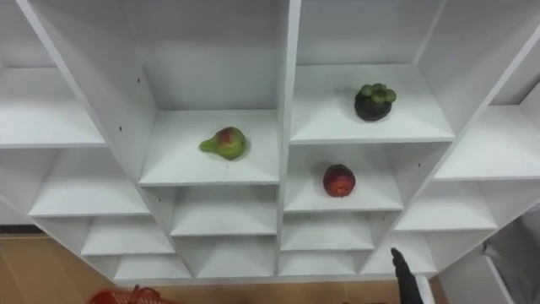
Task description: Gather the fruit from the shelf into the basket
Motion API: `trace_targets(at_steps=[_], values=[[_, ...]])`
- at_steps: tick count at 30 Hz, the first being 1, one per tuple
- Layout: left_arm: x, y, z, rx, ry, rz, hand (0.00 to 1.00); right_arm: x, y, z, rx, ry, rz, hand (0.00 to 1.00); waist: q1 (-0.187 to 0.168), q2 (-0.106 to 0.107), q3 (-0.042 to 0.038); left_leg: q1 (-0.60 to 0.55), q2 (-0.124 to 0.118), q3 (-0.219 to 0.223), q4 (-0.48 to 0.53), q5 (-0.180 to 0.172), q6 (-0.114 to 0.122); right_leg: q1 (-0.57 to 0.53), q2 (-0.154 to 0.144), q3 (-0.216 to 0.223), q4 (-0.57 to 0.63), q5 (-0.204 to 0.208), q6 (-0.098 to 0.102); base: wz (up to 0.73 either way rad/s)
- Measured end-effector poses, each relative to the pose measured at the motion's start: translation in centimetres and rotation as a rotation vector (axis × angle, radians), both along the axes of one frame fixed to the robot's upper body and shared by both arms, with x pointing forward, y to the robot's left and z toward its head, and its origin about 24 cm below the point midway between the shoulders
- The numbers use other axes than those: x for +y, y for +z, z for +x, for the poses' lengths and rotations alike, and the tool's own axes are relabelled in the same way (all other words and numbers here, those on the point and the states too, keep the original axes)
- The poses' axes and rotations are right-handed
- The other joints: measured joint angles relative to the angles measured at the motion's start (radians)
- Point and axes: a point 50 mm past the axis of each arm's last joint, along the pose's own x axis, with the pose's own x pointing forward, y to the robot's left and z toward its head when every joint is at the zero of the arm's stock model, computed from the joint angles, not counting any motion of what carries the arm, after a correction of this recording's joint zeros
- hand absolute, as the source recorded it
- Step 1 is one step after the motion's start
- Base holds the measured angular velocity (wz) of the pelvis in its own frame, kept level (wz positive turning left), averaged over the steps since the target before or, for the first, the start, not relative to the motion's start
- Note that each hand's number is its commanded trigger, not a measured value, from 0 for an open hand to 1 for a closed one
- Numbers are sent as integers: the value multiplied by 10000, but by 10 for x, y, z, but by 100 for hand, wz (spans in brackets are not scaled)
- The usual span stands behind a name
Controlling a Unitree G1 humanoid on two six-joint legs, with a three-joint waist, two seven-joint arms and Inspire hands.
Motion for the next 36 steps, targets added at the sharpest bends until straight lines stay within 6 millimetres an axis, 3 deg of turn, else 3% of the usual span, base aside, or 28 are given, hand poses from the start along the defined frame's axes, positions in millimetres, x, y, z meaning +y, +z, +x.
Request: trace_targets(at_steps=[9,17,24,36], values=[[-2,3,2,-239,-384,-24,100,12,66,34,-3339,537,-131,0,-29,100,7,-19,47,171,-52,0,0,-140,72,296,-15,97,5,-7],[-2,2,2,-144,-679,79,100,19,100,47,-5056,729,-545,0,-235,122,-2,-3,46,180,-57,0,1,-147,75,332,-4,105,4,-1],[-3,2,2,-142,-727,35,100,26,132,59,-6628,1110,-1040,0,-180,213,-2,-12,50,335,-69,3,4,-151,94,422,-7,140,4,-7],[-3,2,2,-170,-642,-87,100,28,145,67,-7401,873,-1119,0,68,239,-2,-1,79,342,-75,16,-3,-198,103,398,-25,143,2,0]])
